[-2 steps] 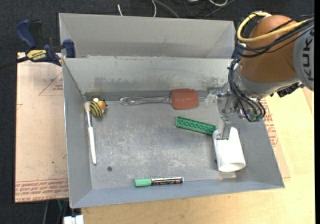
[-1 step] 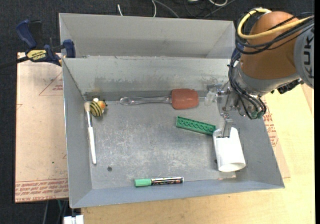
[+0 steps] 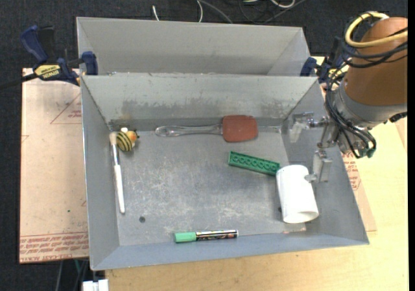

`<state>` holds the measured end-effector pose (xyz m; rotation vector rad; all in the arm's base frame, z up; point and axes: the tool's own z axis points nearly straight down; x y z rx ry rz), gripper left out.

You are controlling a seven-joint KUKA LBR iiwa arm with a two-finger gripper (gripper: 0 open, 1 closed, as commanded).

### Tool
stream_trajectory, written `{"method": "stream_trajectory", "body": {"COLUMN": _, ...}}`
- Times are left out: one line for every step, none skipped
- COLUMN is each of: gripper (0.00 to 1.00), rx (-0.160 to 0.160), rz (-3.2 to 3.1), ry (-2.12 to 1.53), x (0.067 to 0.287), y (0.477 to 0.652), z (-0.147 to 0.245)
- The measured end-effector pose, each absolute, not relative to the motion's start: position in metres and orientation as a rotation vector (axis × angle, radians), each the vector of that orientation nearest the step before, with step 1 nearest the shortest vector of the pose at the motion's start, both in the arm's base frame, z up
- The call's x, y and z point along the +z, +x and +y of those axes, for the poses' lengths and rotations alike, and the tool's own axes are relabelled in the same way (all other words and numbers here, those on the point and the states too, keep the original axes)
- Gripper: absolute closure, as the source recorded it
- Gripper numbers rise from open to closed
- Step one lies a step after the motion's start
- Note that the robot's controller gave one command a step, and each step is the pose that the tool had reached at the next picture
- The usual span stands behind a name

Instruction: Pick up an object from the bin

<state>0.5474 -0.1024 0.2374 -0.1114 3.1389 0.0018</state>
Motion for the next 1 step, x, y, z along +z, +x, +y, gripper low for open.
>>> {"method": "stream_trajectory", "body": {"gripper": 0.00, "rx": -0.010, "rz": 3.127, "ry": -0.063, "x": 0.2266, "y": 0.5462, "z": -0.1181}}
